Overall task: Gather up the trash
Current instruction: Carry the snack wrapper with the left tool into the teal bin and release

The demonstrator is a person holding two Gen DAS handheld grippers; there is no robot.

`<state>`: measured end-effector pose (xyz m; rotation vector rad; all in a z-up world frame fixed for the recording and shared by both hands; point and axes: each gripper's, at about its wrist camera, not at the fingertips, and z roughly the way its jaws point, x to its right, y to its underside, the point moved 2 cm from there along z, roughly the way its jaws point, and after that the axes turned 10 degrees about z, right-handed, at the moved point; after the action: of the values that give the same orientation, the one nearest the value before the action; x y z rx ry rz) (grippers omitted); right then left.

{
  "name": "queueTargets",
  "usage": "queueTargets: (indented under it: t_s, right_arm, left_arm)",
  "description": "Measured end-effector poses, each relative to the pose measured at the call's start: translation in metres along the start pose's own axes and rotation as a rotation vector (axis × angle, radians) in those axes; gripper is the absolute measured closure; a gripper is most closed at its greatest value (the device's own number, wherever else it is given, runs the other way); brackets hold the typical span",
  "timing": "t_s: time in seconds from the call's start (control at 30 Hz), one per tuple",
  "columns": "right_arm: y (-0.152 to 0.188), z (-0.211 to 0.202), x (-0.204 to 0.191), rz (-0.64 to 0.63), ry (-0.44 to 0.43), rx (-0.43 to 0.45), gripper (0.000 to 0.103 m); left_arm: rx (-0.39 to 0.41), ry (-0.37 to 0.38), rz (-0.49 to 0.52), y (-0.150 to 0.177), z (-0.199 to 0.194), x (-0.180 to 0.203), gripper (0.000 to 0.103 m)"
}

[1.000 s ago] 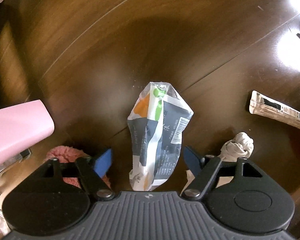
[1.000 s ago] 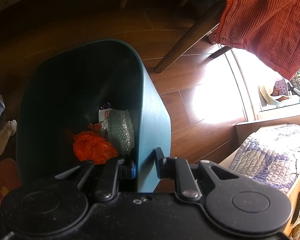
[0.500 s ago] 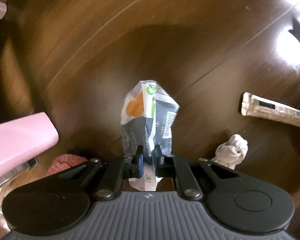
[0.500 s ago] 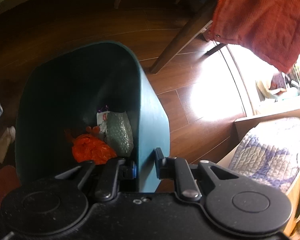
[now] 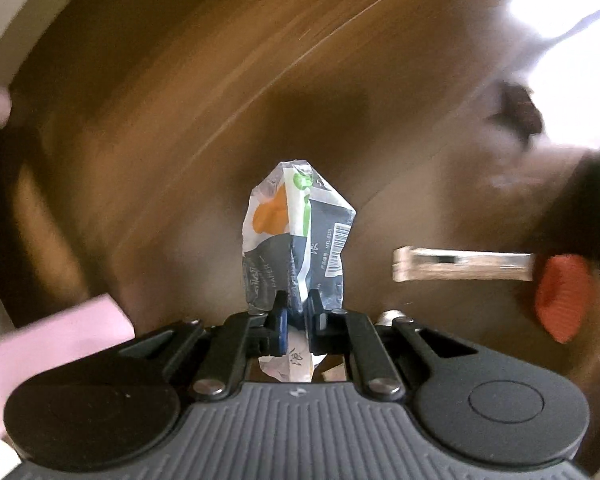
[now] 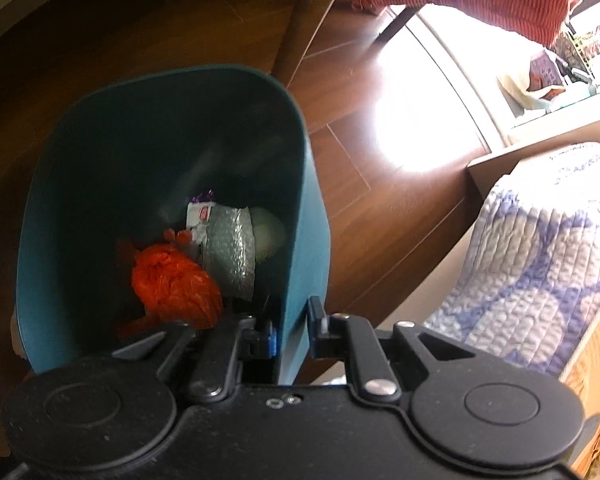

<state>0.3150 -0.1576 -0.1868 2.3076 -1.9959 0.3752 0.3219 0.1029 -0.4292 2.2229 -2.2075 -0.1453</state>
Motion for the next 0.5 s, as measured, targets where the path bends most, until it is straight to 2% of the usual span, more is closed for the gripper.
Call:
queueTargets:
  t_s: [0.07, 0.13, 0.27, 0.37, 0.5]
  right_arm:
    - [0.005, -0.001, -0.002, -0.003, -0.005, -0.007, 0.088]
    - [0.008, -0.002, -0.003, 0.0, -0.008, -0.007, 0.088]
    - [0.005, -0.006, -0.005, 0.016, -0.022, -0.002, 0.087]
    - [0.004, -0.006, -0.003, 0.043, -0.028, 0.003, 0.087]
    - [0.001, -0.001, 0.0, 0.053, -0.026, 0.005, 0.087]
  left_arm:
    - [0.045, 0.021, 0.063, -0.008, -0.029, 0.015, 0.095]
    - [0.109, 0.074, 0.099, -0.015, -0.067, 0.029, 0.095]
    - [0.268, 0.241, 0.106, -0.022, -0.156, 0.049, 0.095]
    - [0.357, 0.322, 0.135, -0.024, -0.206, 0.069, 0.095]
    - [0.388, 0.386, 0.22, -0.025, -0.232, 0.112, 0.095]
